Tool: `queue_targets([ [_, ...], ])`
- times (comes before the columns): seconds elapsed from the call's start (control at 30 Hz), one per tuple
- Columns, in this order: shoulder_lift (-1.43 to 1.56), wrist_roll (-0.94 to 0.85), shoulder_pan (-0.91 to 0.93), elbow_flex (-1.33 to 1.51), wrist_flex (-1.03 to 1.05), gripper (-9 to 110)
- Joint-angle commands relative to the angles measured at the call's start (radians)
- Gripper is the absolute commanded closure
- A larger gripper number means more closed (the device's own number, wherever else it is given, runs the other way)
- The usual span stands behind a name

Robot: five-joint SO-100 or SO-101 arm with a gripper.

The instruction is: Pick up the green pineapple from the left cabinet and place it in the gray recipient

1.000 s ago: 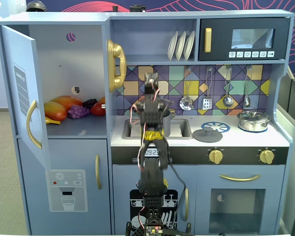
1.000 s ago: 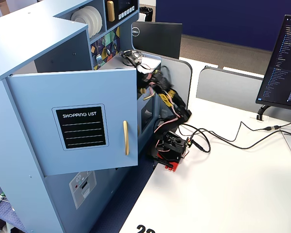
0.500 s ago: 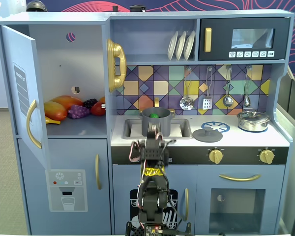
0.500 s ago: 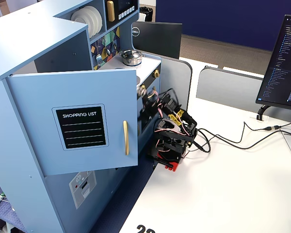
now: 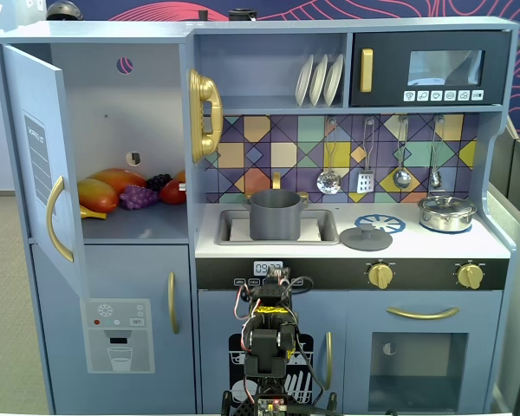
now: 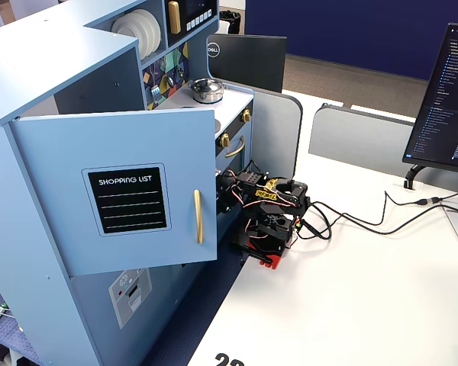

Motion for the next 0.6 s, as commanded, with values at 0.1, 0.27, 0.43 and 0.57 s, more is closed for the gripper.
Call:
queue_targets([
  [0.1, 0.063, 0.057, -0.003, 0.0, 0.204, 101],
  [0.27, 0.195, 0.055, 0.011, 0.0, 0.463, 101],
  [0.43, 0.325, -0.005, 0.002, 0.002, 0.67, 101],
  [0.57, 0.325, -0.021, 0.017, 0.002, 0.707, 100],
])
